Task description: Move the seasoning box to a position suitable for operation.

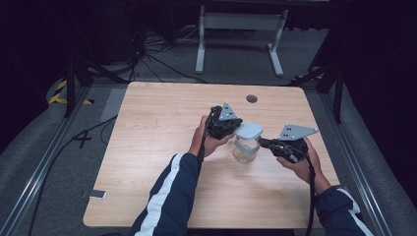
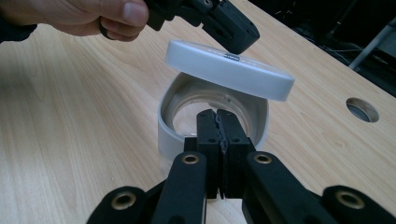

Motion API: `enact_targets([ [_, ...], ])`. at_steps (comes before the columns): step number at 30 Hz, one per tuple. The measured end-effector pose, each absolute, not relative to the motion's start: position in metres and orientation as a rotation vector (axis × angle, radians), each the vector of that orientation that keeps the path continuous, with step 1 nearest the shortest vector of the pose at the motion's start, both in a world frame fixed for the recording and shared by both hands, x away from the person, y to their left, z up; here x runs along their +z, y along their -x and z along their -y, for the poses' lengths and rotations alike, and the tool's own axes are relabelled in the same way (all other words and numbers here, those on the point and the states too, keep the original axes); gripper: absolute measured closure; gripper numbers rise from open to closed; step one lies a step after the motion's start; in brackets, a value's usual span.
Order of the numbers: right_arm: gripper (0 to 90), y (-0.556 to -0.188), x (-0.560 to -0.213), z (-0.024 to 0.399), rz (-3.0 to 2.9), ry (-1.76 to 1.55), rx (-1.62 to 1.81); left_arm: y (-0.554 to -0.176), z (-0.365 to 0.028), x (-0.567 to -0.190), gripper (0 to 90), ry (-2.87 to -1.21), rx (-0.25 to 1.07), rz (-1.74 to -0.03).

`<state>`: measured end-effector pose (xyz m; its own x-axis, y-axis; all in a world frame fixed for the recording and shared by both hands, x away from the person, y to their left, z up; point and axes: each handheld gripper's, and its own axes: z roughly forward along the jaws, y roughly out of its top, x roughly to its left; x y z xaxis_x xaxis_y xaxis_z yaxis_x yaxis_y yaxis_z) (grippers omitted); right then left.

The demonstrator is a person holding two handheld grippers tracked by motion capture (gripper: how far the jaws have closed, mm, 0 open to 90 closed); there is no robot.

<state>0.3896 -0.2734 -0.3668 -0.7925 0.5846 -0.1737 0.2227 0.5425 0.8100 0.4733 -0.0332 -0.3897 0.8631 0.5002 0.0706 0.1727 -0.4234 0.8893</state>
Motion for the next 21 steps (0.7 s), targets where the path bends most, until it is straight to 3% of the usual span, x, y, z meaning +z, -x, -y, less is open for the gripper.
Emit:
enact_targets([
  [21, 89.2, -0.396, -0.354, 0.258, -2.298, -0.64, 1.185, -0.471, 0.018, -0.395, 87.1, -2.059, 0.424, -0.5],
])
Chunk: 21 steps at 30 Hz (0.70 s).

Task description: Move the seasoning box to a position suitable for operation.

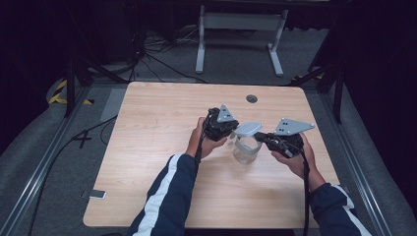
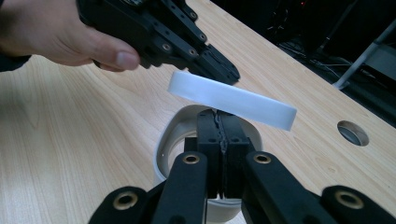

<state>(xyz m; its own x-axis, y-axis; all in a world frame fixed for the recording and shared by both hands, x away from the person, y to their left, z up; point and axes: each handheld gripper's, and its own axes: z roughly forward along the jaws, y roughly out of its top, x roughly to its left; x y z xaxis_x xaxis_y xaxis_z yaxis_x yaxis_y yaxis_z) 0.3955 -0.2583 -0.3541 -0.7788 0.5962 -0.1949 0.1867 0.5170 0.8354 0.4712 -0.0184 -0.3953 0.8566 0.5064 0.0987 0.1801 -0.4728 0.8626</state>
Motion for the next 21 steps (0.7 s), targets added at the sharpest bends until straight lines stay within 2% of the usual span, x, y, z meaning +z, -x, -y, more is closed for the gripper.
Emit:
enact_targets([
  [6, 89.2, -0.398, -0.349, 0.254, -2.283, -0.637, 1.187, -0.452, -0.008, -0.39, 86.3, -2.105, 0.466, -0.454],
  [12, 89.2, -0.404, -0.345, 0.251, -2.28, -0.648, 1.169, -0.421, -0.055, -0.395, 84.5, -2.143, 0.497, -0.449],
  [21, 89.3, -0.412, -0.341, 0.245, -2.275, -0.661, 1.162, -0.377, -0.14, -0.42, 82.4, -2.144, 0.507, -0.598],
])
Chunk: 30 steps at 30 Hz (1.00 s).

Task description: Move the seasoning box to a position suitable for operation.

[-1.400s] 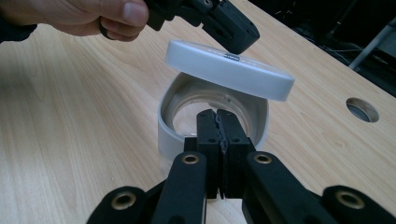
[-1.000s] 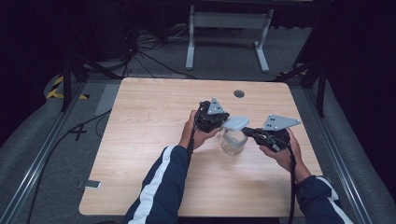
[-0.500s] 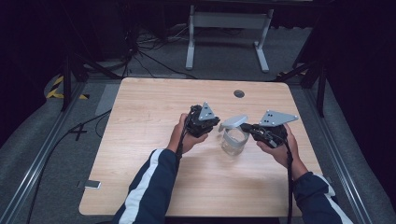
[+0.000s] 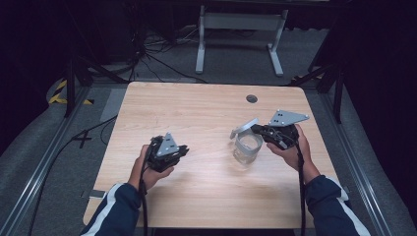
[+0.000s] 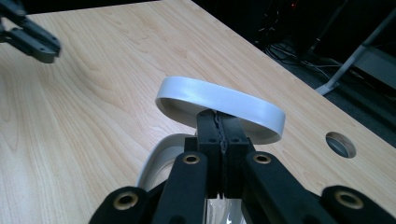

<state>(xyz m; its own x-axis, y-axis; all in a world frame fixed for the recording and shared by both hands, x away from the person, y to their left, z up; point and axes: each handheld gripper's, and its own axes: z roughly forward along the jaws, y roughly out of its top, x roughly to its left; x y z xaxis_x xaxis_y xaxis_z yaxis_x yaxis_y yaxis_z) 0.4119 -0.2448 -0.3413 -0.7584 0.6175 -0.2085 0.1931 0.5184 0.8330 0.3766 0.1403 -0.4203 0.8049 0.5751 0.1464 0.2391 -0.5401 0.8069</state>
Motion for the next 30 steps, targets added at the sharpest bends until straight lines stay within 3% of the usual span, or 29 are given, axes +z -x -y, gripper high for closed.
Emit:
enact_targets([
  [14, 89.2, -0.425, -0.334, 0.237, -2.258, -0.654, 1.169, -0.331, -0.196, -0.456, 74.0, -2.213, 0.471, -0.725],
  [30, 88.9, -0.427, -0.331, 0.233, -2.252, -0.632, 1.183, -0.326, -0.209, -0.474, 61.7, -2.234, 0.408, -0.766],
])
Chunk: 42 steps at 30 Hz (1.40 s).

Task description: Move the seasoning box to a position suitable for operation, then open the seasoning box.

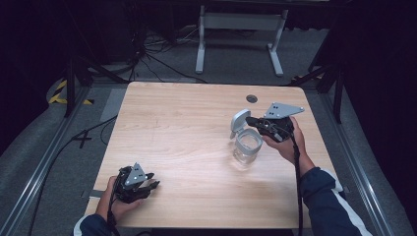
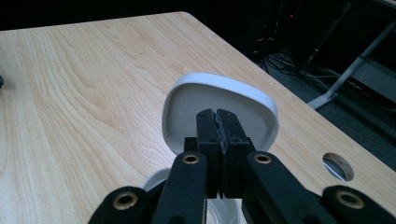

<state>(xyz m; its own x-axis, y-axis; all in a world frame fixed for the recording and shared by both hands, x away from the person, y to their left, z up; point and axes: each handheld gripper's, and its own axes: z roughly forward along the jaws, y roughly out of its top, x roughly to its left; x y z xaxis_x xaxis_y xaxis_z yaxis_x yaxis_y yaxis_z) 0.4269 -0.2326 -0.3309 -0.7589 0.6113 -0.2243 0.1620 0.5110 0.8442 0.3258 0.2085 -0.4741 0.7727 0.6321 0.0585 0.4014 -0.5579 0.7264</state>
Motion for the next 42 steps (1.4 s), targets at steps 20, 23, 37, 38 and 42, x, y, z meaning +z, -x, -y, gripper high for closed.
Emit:
enact_targets([
  [20, 82.6, -0.38, -0.326, 0.263, -2.3, -0.585, 1.08, -0.329, -0.216, -0.481, 42.2, -2.163, 0.366, -0.869],
  [23, 81.3, -0.372, -0.332, 0.272, -2.311, -0.586, 1.075, -0.329, -0.216, -0.481, 41.4, -2.163, 0.368, -0.87],
  [37, 80.2, -0.355, -0.369, 0.313, -2.347, -0.617, 1.034, -0.329, -0.216, -0.481, 40.9, -2.165, 0.364, -0.868],
  [38, 79.9, -0.354, -0.372, 0.317, -2.343, -0.629, 1.029, -0.329, -0.216, -0.481, 40.9, -2.166, 0.363, -0.868],
  [42, 75.1, -0.346, -0.387, 0.337, -2.343, -0.669, 1.041, -0.33, -0.216, -0.481, 40.4, -2.166, 0.363, -0.866],
])
